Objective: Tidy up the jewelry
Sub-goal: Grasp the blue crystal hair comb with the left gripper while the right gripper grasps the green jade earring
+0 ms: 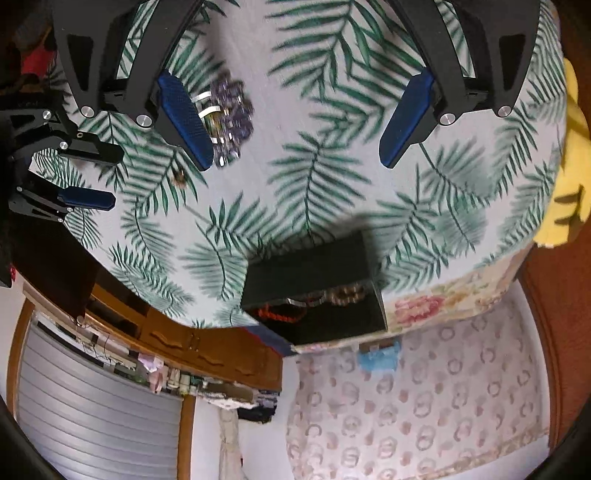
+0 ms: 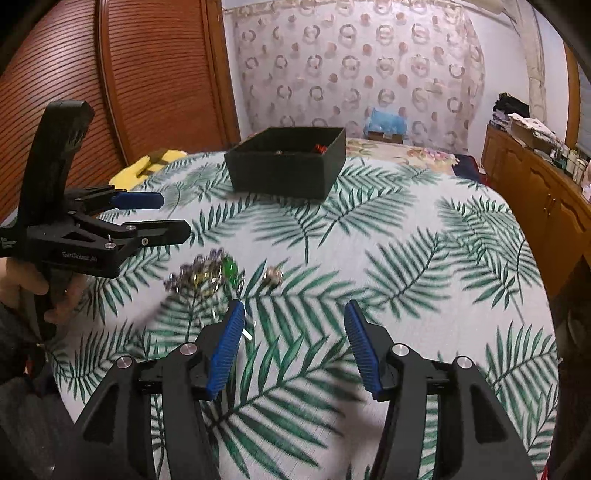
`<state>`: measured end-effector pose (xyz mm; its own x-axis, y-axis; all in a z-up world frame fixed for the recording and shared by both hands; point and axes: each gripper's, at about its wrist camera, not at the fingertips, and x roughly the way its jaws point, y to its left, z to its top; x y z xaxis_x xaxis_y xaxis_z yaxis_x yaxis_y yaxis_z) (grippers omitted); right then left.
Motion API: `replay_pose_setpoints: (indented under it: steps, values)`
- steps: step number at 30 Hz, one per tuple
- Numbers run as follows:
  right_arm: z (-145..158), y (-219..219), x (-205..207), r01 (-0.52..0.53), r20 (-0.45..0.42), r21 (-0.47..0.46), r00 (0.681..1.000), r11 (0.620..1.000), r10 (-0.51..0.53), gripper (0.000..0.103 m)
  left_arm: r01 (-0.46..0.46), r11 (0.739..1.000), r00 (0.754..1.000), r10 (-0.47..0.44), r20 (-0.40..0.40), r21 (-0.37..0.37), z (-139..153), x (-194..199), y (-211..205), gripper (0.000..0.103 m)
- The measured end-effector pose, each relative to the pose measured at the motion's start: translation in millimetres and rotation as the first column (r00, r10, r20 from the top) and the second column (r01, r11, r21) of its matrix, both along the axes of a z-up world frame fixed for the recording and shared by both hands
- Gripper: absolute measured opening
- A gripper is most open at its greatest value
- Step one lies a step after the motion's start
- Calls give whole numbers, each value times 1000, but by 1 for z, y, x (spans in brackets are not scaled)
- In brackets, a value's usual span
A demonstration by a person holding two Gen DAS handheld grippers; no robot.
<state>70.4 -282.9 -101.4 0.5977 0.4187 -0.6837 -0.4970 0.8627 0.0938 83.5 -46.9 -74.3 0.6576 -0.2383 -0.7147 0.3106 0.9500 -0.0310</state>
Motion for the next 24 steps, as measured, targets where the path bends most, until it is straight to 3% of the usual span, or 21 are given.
replay_pose_setpoints:
  steps: [6, 8, 11, 24]
  values:
    - [-2, 2, -7, 1, 16, -12, 1000, 1000, -1, 58, 32, 998, 998, -35, -57, -62, -10, -7, -4, 86]
    - [-2, 1, -9, 5, 30, -8, 1000, 1000, -5, 58, 44, 997, 996, -48, -72, -61, -11, -7, -8, 64]
    - [-2, -1, -10, 12, 27, 5, 1000, 1000, -12, 58, 60, 996, 994, -67, -90, -73, -13, -7, -12, 52]
    - [-2, 1, -9, 8, 25, 0, 1000, 1000, -8, 58, 72, 986, 985, -94, -144, -151, -19, -2, -13, 19]
